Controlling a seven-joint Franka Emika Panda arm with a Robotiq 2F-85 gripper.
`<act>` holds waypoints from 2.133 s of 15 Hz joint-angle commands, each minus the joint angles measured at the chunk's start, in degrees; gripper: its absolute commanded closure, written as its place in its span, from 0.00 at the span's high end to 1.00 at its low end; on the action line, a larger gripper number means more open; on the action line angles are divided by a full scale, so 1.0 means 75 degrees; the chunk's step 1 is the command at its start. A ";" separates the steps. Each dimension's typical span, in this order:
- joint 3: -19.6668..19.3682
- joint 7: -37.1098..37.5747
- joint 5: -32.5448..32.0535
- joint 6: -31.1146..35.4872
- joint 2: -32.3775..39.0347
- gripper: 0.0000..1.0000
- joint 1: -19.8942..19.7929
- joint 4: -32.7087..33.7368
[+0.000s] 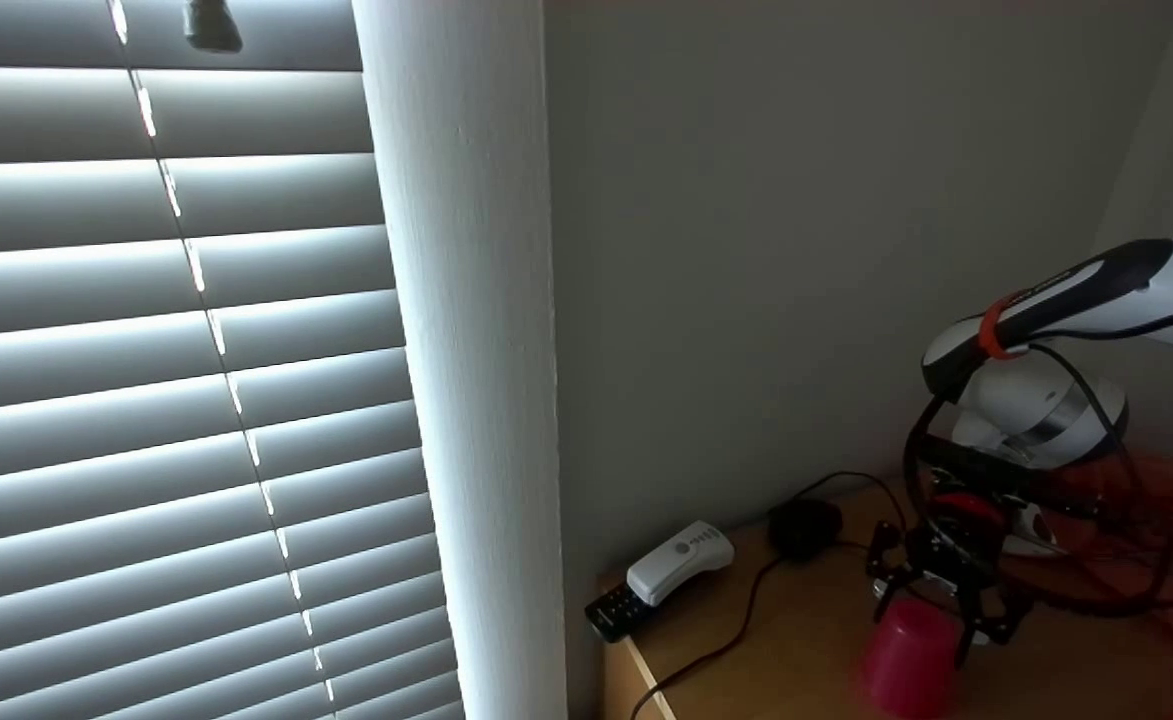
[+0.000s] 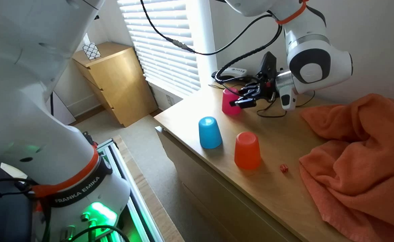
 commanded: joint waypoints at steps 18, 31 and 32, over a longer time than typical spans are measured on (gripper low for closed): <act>-0.0100 0.1686 0.0731 0.3577 -0.2359 0.43 0.1322 -0.2436; -0.0099 0.4887 -0.0840 0.6550 -0.3902 0.43 0.2182 -0.4363; -0.0098 0.5214 -0.1143 0.6668 -0.3937 0.43 0.2211 -0.4432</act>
